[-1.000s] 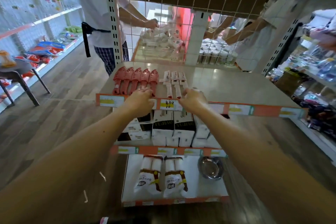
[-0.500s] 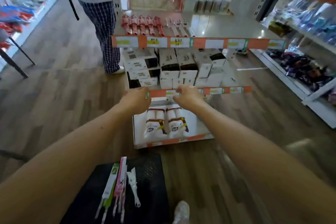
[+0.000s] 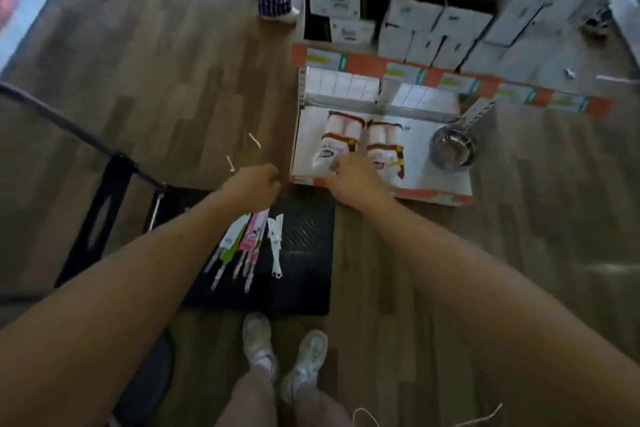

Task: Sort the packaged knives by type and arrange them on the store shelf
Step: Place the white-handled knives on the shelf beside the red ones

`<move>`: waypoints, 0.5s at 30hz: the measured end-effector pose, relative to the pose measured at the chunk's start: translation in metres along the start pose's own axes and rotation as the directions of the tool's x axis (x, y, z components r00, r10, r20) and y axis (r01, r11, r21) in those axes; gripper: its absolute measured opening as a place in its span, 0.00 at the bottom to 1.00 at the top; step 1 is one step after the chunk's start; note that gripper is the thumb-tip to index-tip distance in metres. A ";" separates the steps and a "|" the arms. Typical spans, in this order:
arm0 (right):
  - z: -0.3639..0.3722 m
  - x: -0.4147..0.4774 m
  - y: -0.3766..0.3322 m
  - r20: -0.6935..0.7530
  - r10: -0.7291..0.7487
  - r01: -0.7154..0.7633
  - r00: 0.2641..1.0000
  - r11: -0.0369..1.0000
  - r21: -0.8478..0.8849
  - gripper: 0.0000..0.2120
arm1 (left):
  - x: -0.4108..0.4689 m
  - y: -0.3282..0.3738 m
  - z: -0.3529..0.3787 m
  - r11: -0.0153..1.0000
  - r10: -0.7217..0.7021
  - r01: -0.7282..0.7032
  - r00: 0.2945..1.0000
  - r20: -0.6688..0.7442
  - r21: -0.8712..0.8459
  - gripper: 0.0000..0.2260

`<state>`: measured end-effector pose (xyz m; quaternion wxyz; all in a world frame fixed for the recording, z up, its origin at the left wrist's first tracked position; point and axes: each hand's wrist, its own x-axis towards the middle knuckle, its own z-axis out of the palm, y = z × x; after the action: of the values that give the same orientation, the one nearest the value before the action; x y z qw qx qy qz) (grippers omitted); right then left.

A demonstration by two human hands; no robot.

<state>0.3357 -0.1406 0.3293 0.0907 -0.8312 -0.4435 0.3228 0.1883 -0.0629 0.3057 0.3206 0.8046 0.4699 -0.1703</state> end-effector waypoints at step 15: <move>0.238 0.078 0.078 0.186 0.127 -0.118 0.974 0.991 -0.059 0.12 | 0.093 -0.140 0.204 0.975 -0.204 0.202 0.979 -0.002 -0.092 0.16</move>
<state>0.2732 -0.1574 0.0756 0.0082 -0.8244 -0.4056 0.3947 0.1194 -0.0917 0.0521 0.3352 0.7379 0.5588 -0.1758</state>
